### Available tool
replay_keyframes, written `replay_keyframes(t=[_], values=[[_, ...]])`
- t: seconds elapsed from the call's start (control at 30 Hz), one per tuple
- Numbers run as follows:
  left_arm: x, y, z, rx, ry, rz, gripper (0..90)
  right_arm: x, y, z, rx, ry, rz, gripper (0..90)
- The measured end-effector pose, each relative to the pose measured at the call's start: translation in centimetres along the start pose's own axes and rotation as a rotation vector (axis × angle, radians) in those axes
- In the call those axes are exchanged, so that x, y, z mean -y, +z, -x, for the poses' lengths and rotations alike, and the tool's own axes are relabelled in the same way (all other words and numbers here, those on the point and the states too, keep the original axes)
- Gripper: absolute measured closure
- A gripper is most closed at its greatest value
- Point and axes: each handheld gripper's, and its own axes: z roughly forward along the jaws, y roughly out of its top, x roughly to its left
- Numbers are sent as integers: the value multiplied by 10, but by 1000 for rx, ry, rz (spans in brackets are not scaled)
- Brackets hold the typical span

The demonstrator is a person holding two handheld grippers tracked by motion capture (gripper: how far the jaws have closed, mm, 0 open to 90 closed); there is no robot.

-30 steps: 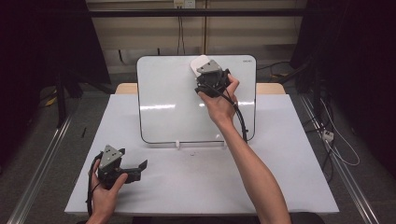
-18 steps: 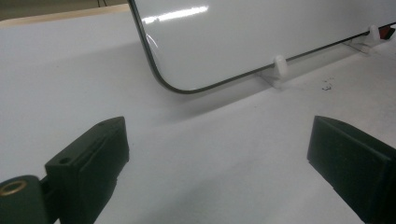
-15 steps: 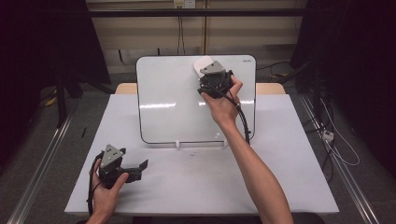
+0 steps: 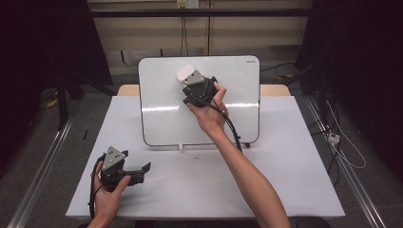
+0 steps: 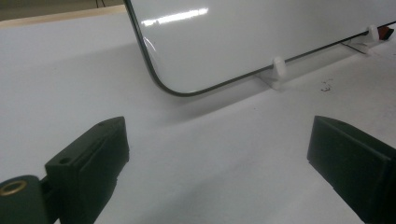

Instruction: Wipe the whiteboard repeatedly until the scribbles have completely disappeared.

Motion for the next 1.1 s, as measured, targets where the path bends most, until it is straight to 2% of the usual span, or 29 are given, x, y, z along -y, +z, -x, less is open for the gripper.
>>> replay_keyframes(t=[0.13,0.23,0.43,0.9,1.1], values=[[0,-1,0,1,4,0,55,-4,2,-11,-14,-5,6,318],[0,-1,0,-1,-3,-2,55,-10,5,-19,-23,-30,3,318],[0,-3,-1,-7,-2,4,55,-19,9,-23,-32,-50,-2,318],[1,-5,-3,-9,-12,7,55,-30,12,-19,-22,-33,-5,318],[2,-7,-4,-13,-15,9,55,-30,11,-10,10,-4,-7,318]])
